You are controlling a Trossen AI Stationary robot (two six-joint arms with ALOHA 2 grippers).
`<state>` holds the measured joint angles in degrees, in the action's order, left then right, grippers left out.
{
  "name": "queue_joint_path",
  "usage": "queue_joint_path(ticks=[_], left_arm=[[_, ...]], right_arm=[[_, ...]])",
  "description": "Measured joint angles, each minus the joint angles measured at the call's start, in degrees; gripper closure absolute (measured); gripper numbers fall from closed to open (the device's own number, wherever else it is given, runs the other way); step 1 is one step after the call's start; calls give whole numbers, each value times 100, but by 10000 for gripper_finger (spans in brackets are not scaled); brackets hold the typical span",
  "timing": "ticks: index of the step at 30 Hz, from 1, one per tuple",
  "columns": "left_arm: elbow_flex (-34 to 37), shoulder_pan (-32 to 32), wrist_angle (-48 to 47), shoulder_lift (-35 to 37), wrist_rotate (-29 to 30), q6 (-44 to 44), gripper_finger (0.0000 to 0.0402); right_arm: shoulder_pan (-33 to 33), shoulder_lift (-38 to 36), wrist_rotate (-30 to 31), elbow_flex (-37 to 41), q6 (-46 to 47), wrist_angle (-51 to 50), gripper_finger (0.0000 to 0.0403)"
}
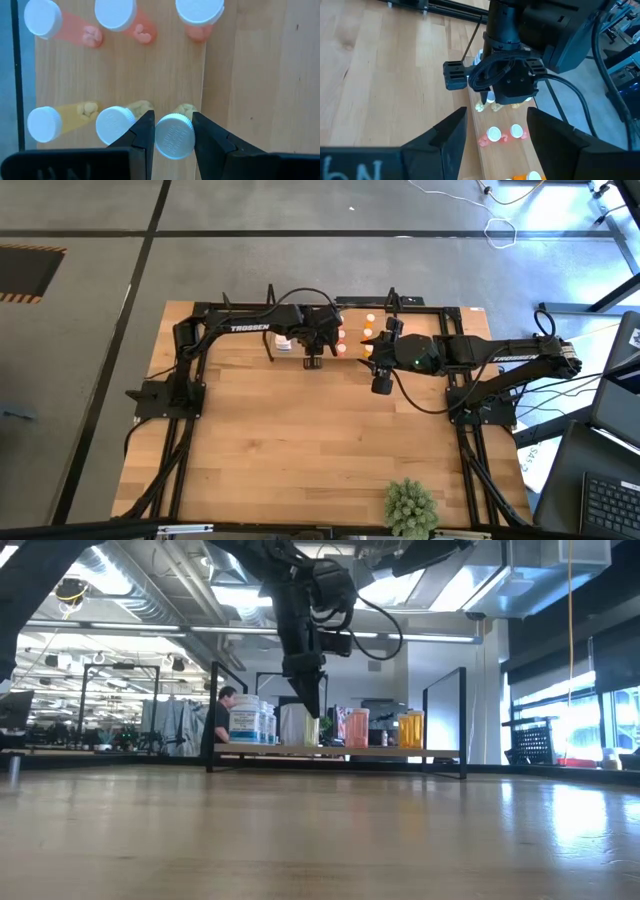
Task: Pick and place medicine bottles onto shelf by color
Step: Put the yellow pill bottle on the shelf aligned with the other yellow pill bottles
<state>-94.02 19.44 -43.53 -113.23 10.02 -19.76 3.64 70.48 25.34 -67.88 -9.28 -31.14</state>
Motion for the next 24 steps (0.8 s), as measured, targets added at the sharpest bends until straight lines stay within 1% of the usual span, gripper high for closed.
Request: queue_joint_path(ticks=[3, 7, 11, 24], left_arm=[[1, 4, -2, 0, 53, 4, 308], [0, 4, -6, -2, 220, -11, 292], [1, 4, -15, -2, 253, -14, 282], [1, -52, -15, -2, 253, 6, 275]], right_arm=[[-2, 0, 0, 0, 0, 0, 195], [-1, 0, 0, 0, 0, 0, 195], [0, 0, 0, 0, -2, 0, 195], [-2, 0, 0, 0, 0, 0, 195]])
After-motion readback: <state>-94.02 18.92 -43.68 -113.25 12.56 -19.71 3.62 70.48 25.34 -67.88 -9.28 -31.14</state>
